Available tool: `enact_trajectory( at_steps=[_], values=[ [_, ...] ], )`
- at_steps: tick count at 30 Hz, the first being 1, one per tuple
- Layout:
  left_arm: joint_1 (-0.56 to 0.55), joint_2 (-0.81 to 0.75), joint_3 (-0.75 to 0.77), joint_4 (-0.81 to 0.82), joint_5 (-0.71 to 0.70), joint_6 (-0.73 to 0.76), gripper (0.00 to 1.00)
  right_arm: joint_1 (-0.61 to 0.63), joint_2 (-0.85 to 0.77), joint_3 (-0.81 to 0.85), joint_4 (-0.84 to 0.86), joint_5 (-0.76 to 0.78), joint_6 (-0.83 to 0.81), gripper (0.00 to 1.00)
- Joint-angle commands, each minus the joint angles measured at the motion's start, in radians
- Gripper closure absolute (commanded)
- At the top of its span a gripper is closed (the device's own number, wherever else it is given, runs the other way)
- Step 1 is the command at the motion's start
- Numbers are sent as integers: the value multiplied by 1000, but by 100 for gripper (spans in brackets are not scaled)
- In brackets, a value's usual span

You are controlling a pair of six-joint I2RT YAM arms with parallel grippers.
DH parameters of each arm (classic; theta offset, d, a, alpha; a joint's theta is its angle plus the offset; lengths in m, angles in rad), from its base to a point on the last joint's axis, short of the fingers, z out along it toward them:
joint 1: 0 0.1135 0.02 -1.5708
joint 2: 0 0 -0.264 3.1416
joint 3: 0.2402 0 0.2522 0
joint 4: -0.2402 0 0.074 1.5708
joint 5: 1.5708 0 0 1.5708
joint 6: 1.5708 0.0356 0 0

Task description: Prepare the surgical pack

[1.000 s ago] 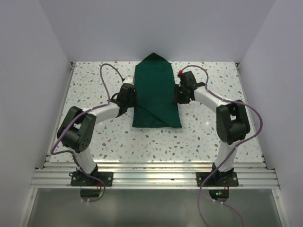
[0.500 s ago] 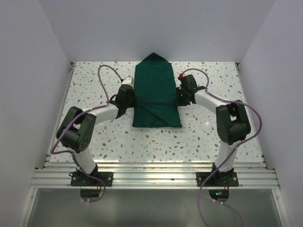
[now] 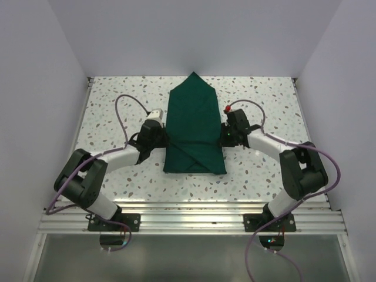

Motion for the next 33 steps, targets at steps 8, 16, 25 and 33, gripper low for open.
enact_trajectory(
  at_steps=[8, 16, 25, 33],
  values=[
    [-82, -168, -212, -71, -45, -60, 100, 40, -297, -255, -102, 51, 72, 77],
    [-81, -253, -237, -120, -63, -57, 56, 40, -409, -203, -206, 85, 72, 58],
    [-60, -380, -205, -248, -122, -38, 13, -3, -297, -9, -169, 19, 40, 57],
    [106, -316, -4, -252, -27, -2, 2, -134, -40, 289, -106, -137, 20, 57]
  ],
)
